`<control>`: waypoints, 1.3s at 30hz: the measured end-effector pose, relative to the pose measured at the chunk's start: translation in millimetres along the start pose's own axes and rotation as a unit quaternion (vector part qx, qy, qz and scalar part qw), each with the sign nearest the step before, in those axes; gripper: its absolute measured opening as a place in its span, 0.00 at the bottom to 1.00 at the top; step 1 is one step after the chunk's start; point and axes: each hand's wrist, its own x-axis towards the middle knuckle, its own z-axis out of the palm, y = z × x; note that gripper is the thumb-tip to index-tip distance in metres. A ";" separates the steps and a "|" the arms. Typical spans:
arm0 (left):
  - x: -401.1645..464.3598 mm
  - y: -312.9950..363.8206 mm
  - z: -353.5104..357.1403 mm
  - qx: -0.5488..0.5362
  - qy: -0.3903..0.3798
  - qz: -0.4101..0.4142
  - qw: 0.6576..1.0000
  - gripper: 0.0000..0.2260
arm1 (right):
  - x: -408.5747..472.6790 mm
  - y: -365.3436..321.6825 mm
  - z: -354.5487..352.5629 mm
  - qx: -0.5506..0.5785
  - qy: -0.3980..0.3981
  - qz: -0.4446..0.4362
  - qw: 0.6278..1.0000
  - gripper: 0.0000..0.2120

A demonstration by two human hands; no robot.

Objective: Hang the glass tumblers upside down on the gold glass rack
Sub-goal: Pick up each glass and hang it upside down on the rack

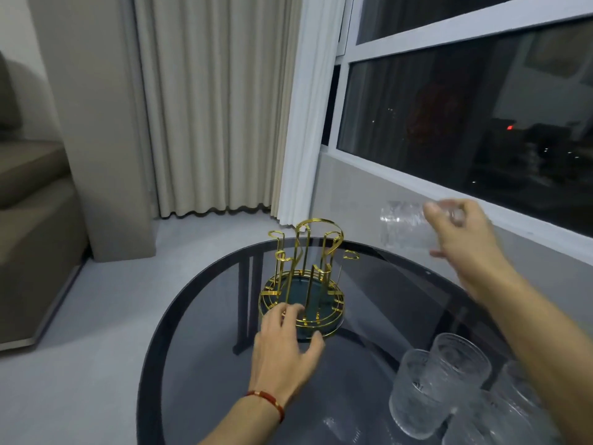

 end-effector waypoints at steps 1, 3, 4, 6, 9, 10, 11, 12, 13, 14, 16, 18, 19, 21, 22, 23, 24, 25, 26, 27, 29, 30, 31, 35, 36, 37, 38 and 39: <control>1.7 -9.7 7.7 0.061 -0.029 -0.001 0.998 0.26 | 14.3 -11.0 9.6 -0.023 -0.003 -0.028 0.999 0.23; 3.1 -21.0 21.0 0.138 -0.082 0.003 0.987 0.33 | 37.6 -28.1 37.9 -0.057 -0.024 -0.068 0.996 0.28; 1.0 -23.9 27.9 0.156 -0.099 0.009 0.983 0.36 | 46.3 -34.5 54.2 -0.071 -0.035 -0.080 0.994 0.31; -3.7 -26.1 39.0 0.172 -0.116 0.020 0.978 0.37 | 59.5 -45.3 88.4 -0.089 -0.053 -0.093 0.990 0.33; -2.3 -29.2 41.6 0.211 -0.129 0.017 0.969 0.37 | 74.0 -50.3 135.3 -0.095 -0.088 -0.096 0.987 0.34; -1.4 -30.6 43.7 0.222 -0.118 0.024 0.968 0.38 | 77.9 -48.3 149.2 -0.108 -0.107 -0.099 0.983 0.34; -1.4 -31.6 45.8 0.230 -0.105 0.032 0.967 0.38 | 81.4 -45.6 161.8 -0.133 -0.125 -0.104 0.978 0.33; -0.7 -34.7 47.8 0.233 -0.103 0.037 0.966 0.38 | 85.6 -42.8 175.3 -0.162 -0.142 -0.112 0.970 0.32; -0.5 -34.7 47.5 0.236 -0.096 0.042 0.966 0.39 | 88.5 -40.8 184.6 -0.193 -0.156 -0.117 0.962 0.30; 0.0 -35.9 49.0 0.235 -0.089 0.042 0.967 0.39 | 91.6 -39.0 193.3 -0.219 -0.174 -0.115 0.953 0.30; 0.9 -36.5 50.1 0.239 -0.098 0.032 0.965 0.39 | 95.5 -34.9 205.9 -0.252 -0.213 -0.098 0.939 0.36; 2.9 -36.5 50.2 0.241 -0.098 0.029 0.965 0.39 | 98.4 -30.3 215.5 -0.282 -0.253 -0.087 0.921 0.40; 3.5 -36.4 50.8 0.240 -0.100 0.027 0.965 0.39 | 100.2 -28.6 219.5 -0.301 -0.271 -0.086 0.910 0.38; 3.8 -37.7 52.3 0.241 -0.098 0.027 0.965 0.39 | 102.2 -27.5 225.2 -0.336 -0.315 -0.082 0.884 0.32; 4.1 -38.8 52.6 0.243 -0.097 0.029 0.965 0.40 | 102.6 -28.4 227.5 -0.353 -0.336 -0.077 0.870 0.31; 4.4 -39.3 52.5 0.244 -0.100 0.029 0.964 0.41 | 103.4 -29.9 229.0 -0.370 -0.353 -0.070 0.856 0.31; 4.5 -39.7 53.2 0.245 -0.103 0.030 0.964 0.42 | 105.2 -31.6 230.7 -0.389 -0.368 -0.062 0.843 0.32; 3.9 -39.8 53.3 0.245 -0.104 0.029 0.964 0.42 | 107.2 -32.9 232.8 -0.412 -0.382 -0.051 0.826 0.33; 3.9 -39.5 53.0 0.242 -0.101 0.030 0.964 0.42 | 109.3 -34.2 235.6 -0.437 -0.394 -0.042 0.807 0.35; 3.9 -39.0 52.6 0.238 -0.098 0.030 0.966 0.42 | 110.9 -35.3 238.4 -0.461 -0.404 -0.036 0.789 0.38; 3.5 -38.5 53.2 0.232 -0.091 0.031 0.968 0.41 | 113.9 -34.6 243.8 -0.493 -0.413 -0.030 0.765 0.41; 3.7 -39.0 53.7 0.231 -0.088 0.032 0.968 0.41 | 115.4 -33.9 246.0 -0.501 -0.414 -0.030 0.759 0.41; 3.4 -38.8 54.1 0.231 -0.087 0.033 0.968 0.41 | 116.0 -33.0 246.8 -0.505 -0.413 -0.034 0.757 0.41; 2.8 -37.7 53.3 0.233 -0.084 0.037 0.968 0.41 | 114.8 -31.4 241.0 -0.470 -0.416 -0.046 0.778 0.34; 0.7 -36.1 53.4 0.232 -0.082 0.040 0.968 0.41 | 113.3 -30.3 233.8 -0.446 -0.413 -0.052 0.792 0.30; 0.3 -36.0 53.4 0.232 -0.078 0.043 0.969 0.40 | 111.8 -30.8 227.5 -0.420 -0.406 -0.064 0.809 0.27; -1.5 -35.2 53.1 0.231 -0.075 0.047 0.969 0.39 | 108.9 -30.0 217.9 -0.395 -0.390 -0.080 0.828 0.24; -2.2 -34.5 52.7 0.230 -0.072 0.051 0.969 0.38 | 104.5 -30.0 207.5 -0.374 -0.366 -0.102 0.846 0.22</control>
